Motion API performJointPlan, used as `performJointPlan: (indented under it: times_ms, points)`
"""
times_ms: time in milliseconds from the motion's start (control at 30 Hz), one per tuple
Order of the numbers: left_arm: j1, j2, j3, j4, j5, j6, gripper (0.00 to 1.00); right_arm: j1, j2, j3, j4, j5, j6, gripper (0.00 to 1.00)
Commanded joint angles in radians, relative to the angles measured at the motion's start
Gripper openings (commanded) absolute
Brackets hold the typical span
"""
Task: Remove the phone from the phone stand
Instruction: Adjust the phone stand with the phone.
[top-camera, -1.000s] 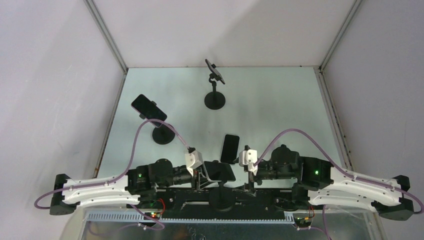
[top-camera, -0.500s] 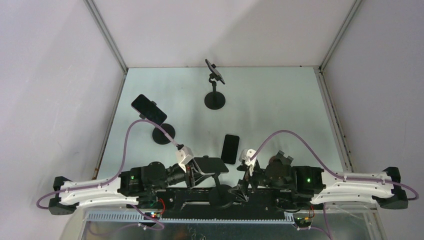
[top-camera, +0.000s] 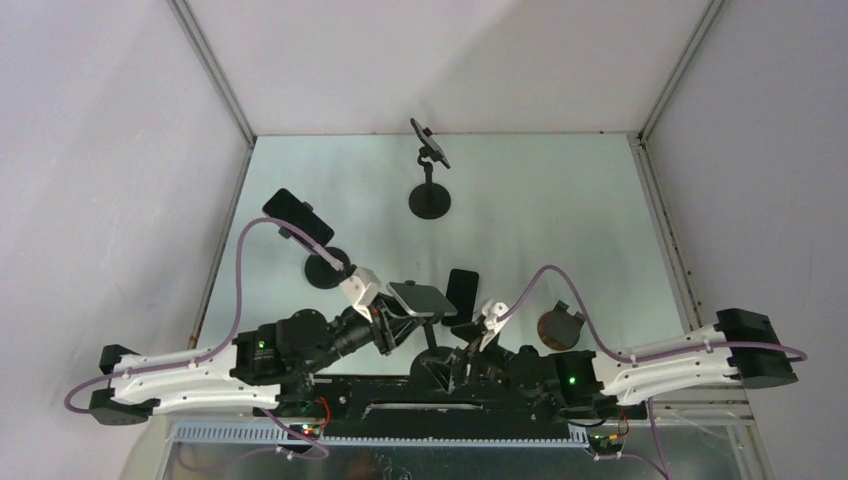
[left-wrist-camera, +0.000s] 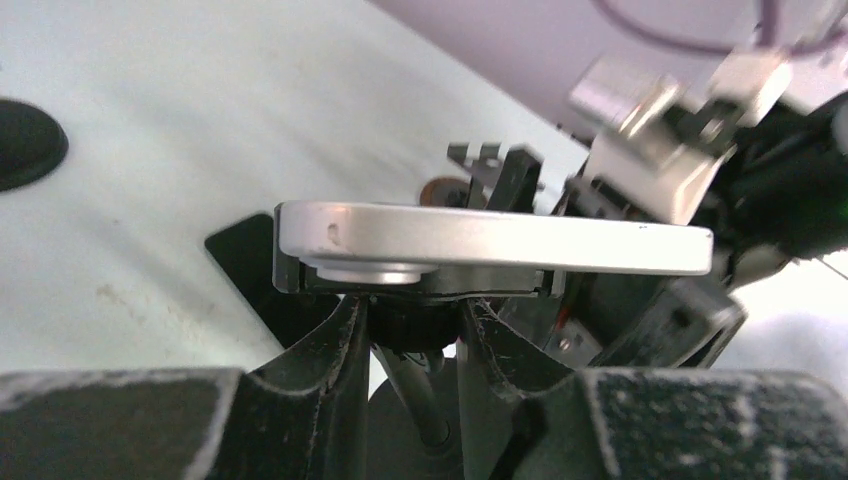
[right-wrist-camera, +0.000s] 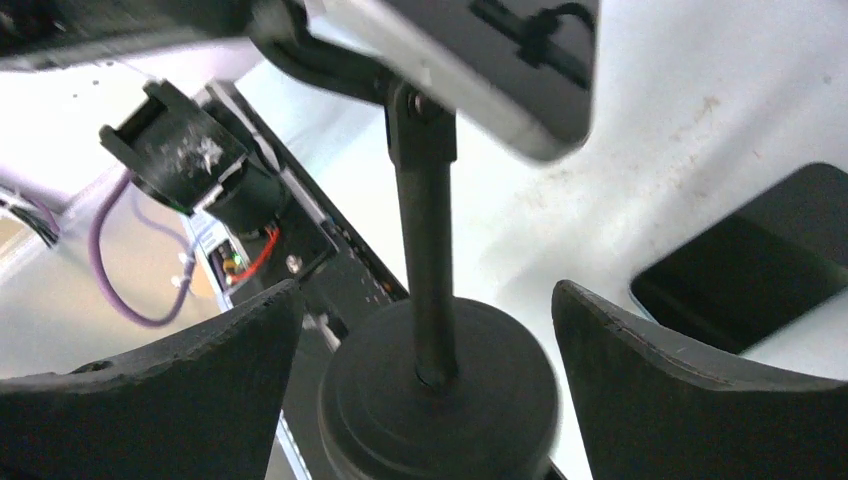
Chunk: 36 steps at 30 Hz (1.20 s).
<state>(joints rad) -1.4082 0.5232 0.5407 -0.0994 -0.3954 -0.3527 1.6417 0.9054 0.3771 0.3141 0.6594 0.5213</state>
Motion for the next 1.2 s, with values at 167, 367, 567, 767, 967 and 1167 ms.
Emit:
performJointPlan:
  times_ms: [167, 367, 567, 767, 967, 1167]
  points:
    - [-0.005, 0.006, 0.195, 0.094, -0.047, 0.046, 0.00, 0.009, 0.187, -0.038, 0.559, 0.068, -0.134, 0.92]
    - [-0.005, 0.010, 0.246, 0.046, -0.028, 0.055, 0.00, -0.010, 0.244, -0.067, 0.733, -0.049, -0.232, 0.76]
    - [-0.005, -0.011, 0.262, 0.030, -0.025, 0.044, 0.00, -0.023, 0.254, -0.067, 0.739, -0.079, -0.288, 0.50]
    - [-0.005, -0.040, 0.288, -0.051, -0.026, 0.008, 0.00, -0.026, 0.251, -0.065, 0.734, -0.068, -0.368, 0.10]
    - [-0.006, -0.105, 0.304, -0.129, -0.046, -0.030, 0.00, -0.017, 0.217, -0.022, 0.674, -0.091, -0.507, 0.00]
    - [-0.005, -0.127, 0.333, -0.199, -0.050, -0.059, 0.00, 0.000, 0.158, 0.088, 0.461, -0.097, -0.721, 0.00]
